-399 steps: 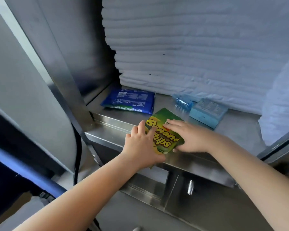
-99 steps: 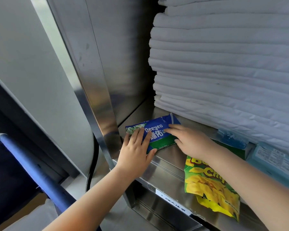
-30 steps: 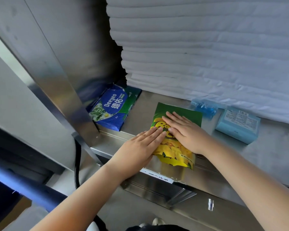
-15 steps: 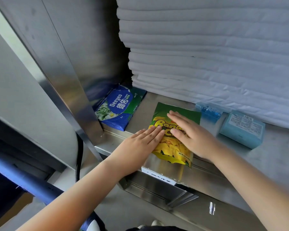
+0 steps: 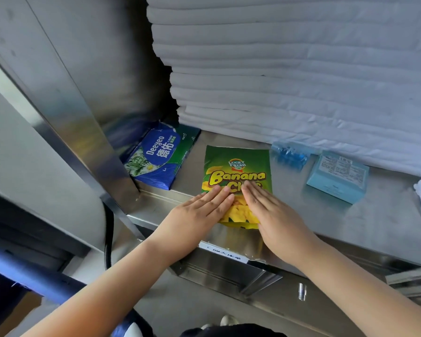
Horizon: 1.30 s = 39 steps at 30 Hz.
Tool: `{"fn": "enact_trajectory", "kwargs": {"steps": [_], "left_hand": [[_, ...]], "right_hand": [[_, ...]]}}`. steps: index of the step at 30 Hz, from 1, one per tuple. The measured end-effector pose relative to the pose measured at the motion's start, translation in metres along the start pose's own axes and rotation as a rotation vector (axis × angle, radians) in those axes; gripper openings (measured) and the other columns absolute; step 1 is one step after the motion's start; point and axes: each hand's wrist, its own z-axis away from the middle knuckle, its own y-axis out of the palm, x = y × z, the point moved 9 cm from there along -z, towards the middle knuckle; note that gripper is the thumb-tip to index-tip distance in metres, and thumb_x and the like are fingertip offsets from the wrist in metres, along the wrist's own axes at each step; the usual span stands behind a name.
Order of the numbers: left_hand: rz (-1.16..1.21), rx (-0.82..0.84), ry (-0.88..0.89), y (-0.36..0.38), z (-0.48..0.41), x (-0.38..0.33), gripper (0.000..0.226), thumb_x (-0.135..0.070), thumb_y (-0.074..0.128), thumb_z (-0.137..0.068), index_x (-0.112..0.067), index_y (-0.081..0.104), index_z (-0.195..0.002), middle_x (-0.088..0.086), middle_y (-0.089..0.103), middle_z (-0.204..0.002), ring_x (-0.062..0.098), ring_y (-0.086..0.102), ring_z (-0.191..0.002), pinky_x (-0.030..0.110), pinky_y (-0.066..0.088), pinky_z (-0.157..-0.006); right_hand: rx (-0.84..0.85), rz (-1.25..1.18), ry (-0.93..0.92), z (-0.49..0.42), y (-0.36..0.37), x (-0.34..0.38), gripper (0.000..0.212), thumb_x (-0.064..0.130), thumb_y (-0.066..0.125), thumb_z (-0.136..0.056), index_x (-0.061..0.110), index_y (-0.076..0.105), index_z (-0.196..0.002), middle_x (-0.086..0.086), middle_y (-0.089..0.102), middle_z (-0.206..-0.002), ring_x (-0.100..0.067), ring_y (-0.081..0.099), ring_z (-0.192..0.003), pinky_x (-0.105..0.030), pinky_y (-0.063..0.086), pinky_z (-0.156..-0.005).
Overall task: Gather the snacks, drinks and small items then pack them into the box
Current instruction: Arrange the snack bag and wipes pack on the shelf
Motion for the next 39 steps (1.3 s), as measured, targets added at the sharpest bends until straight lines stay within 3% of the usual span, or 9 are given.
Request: {"fn": "enact_trajectory", "kwargs": {"steps": [3, 6, 10, 14, 26, 29, 33, 35, 39], "left_hand": [[0.006, -0.001, -0.004, 0.001, 0.0, 0.001, 0.076, 0.005, 0.074, -0.063, -0.006, 0.049, -0.133, 0.012, 0.05, -0.137, 0.027, 0.049, -0.124, 0.039, 0.051, -0.092], [0.011, 0.015, -0.01, 0.001, 0.0, 0.001, 0.08, 0.005, 0.075, -0.06, -0.008, 0.049, -0.135, 0.01, 0.049, -0.138, 0.027, 0.048, -0.126, 0.038, 0.049, -0.095], [0.012, -0.003, -0.008, -0.007, -0.001, 0.003, 0.079, 0.006, 0.075, -0.06, -0.01, 0.051, -0.134, 0.009, 0.05, -0.138, 0.026, 0.048, -0.126, 0.037, 0.042, -0.098], [0.102, -0.069, -0.034, -0.021, -0.009, 0.015, 0.065, 0.01, 0.063, -0.075, -0.009, 0.048, -0.136, 0.008, 0.046, -0.142, 0.03, 0.042, -0.13, 0.046, 0.044, -0.1], [0.185, -0.126, 0.014, -0.028, -0.015, 0.017, 0.065, 0.016, 0.067, -0.071, -0.01, 0.056, -0.13, 0.007, 0.055, -0.133, 0.031, 0.049, -0.124, 0.046, 0.051, -0.091], [0.207, -0.125, -0.011, -0.031, -0.017, 0.027, 0.064, 0.013, 0.064, -0.075, -0.014, 0.055, -0.131, 0.002, 0.053, -0.136, 0.026, 0.048, -0.127, 0.041, 0.05, -0.095], [0.187, 0.055, 0.027, -0.006, -0.015, 0.022, 0.059, 0.007, 0.054, -0.086, -0.017, 0.045, -0.139, 0.0, 0.039, -0.146, 0.024, 0.033, -0.136, 0.04, 0.043, -0.103], [0.181, 0.039, 0.039, -0.007, -0.014, 0.021, 0.051, 0.004, 0.058, -0.084, -0.013, 0.054, -0.132, 0.004, 0.049, -0.139, 0.028, 0.042, -0.131, 0.046, 0.04, -0.105], [0.225, 0.017, -0.028, -0.017, -0.022, 0.029, 0.043, -0.034, 0.044, -0.091, -0.021, 0.057, -0.129, -0.003, 0.051, -0.138, 0.017, 0.039, -0.135, 0.04, 0.02, -0.114]], "right_hand": [[-0.13, 0.038, 0.066, 0.002, -0.018, 0.001, 0.067, -0.01, 0.072, -0.07, -0.001, 0.05, -0.133, -0.016, 0.05, -0.137, -0.029, 0.052, -0.124, -0.039, 0.032, -0.102], [-0.161, 0.071, 0.095, 0.002, -0.022, 0.005, 0.067, -0.011, 0.08, -0.059, -0.003, 0.06, -0.122, -0.019, 0.06, -0.124, -0.031, 0.062, -0.111, -0.038, 0.05, -0.087], [-0.061, 0.086, 0.098, -0.003, -0.015, 0.007, 0.064, 0.0, 0.046, -0.093, 0.009, 0.018, -0.15, -0.011, 0.02, -0.155, -0.025, 0.024, -0.143, -0.032, 0.03, -0.111], [-0.244, 0.002, 0.111, -0.004, -0.039, -0.003, 0.057, -0.013, 0.058, -0.076, 0.002, 0.054, -0.131, -0.014, 0.054, -0.134, -0.03, 0.053, -0.123, -0.043, 0.048, -0.094], [-0.296, 0.006, 0.001, -0.008, -0.044, -0.003, 0.067, -0.022, 0.066, -0.067, 0.006, 0.059, -0.128, -0.012, 0.061, -0.126, -0.029, 0.06, -0.114, -0.047, 0.052, -0.089], [-0.292, -0.032, -0.038, -0.011, -0.045, -0.006, 0.064, -0.02, 0.061, -0.072, 0.007, 0.057, -0.13, -0.009, 0.057, -0.131, -0.027, 0.055, -0.122, -0.047, 0.047, -0.097], [-0.121, -0.011, -0.09, -0.013, -0.021, -0.003, 0.065, -0.017, 0.053, -0.081, 0.011, 0.045, -0.139, -0.004, 0.04, -0.146, -0.026, 0.038, -0.135, -0.045, 0.043, -0.103], [-0.083, -0.032, -0.103, -0.013, -0.015, -0.003, 0.063, -0.015, 0.054, -0.083, 0.01, 0.044, -0.14, -0.005, 0.039, -0.147, -0.027, 0.036, -0.136, -0.044, 0.041, -0.106], [0.021, -0.091, -0.114, -0.01, -0.01, -0.008, 0.051, 0.023, 0.039, -0.1, 0.022, 0.023, -0.149, 0.009, 0.014, -0.155, -0.008, 0.009, -0.145, -0.026, 0.013, -0.118]]}}
